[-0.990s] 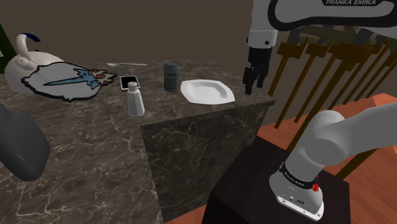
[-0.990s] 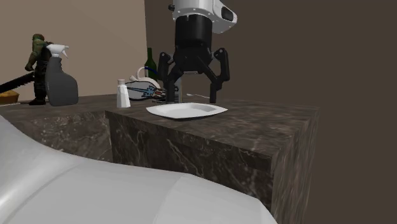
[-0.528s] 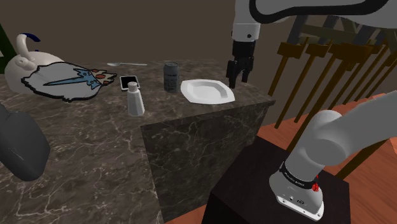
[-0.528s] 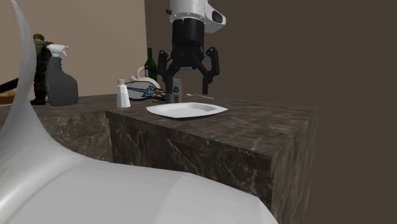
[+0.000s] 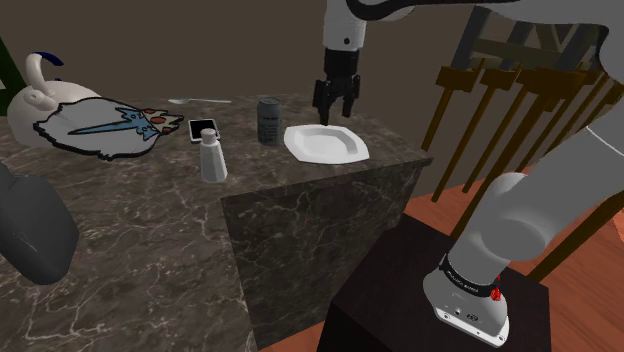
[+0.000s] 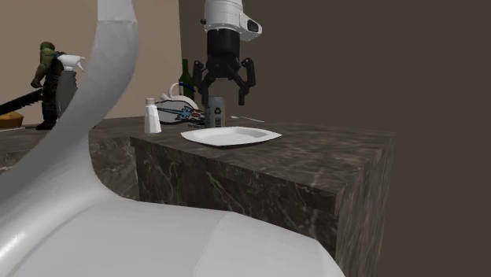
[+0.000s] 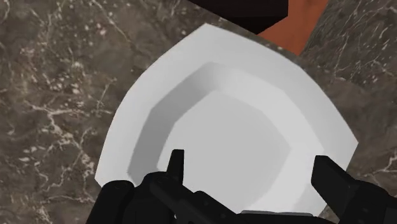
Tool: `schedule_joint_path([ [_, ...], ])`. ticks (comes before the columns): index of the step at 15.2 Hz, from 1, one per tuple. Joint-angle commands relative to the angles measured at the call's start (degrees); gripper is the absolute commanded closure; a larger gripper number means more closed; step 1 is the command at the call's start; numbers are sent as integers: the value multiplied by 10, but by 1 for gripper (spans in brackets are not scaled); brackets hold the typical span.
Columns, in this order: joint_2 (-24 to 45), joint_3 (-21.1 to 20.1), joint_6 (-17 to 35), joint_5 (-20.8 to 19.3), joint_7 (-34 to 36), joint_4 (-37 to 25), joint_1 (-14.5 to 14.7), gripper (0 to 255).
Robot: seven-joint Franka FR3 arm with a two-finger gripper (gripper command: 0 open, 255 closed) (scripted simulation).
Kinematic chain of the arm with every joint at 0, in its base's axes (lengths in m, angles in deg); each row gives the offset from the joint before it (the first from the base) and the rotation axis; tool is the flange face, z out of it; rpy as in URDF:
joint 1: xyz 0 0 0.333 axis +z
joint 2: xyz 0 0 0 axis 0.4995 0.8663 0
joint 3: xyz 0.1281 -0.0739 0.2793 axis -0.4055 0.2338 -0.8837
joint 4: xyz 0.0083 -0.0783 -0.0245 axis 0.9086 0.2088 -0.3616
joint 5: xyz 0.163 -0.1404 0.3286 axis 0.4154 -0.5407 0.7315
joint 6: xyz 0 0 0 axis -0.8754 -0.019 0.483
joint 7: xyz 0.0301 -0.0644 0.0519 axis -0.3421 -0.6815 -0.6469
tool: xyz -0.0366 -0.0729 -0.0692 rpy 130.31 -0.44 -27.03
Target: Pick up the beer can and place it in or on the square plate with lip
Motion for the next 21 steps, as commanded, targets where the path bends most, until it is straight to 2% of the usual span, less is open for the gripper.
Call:
schedule_joint_path([
  [1,38,-8,5,-2,8,-41,3,0],
  [7,156,-31,-3,-18,36,-190,15,0],
  [12,262,-46,-31,-41,59,-339,32,0],
  [21,248,-45,32,-39,58,-263,31,0],
])
